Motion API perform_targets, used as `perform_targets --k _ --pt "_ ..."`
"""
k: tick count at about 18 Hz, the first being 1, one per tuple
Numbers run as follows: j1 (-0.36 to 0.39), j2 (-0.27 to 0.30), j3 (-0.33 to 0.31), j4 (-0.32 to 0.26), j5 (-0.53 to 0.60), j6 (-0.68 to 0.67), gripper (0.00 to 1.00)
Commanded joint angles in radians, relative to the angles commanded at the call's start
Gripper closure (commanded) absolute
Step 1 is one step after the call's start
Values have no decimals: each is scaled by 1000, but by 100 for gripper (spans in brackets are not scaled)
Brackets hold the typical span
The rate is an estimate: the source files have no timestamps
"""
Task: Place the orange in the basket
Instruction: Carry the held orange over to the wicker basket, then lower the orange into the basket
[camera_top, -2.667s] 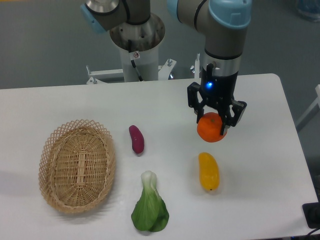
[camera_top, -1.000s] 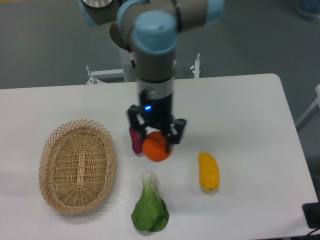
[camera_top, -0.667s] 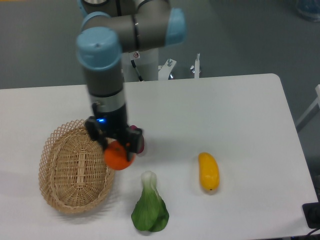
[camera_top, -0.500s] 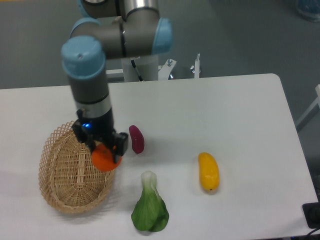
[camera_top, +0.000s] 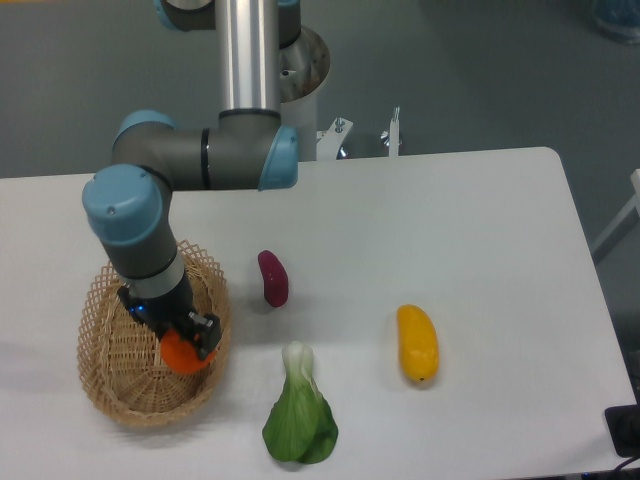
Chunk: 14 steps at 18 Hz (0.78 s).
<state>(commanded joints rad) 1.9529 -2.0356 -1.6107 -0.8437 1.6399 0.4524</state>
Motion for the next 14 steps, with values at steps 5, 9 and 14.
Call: perform_targets --k 5,9,14 --pt "-40 -2 -12 -18 -28 60 45" --pt "-60 -2 -49 -31 -29 46 44" --pt "-71 -3 -61 -32 -35 43 43"
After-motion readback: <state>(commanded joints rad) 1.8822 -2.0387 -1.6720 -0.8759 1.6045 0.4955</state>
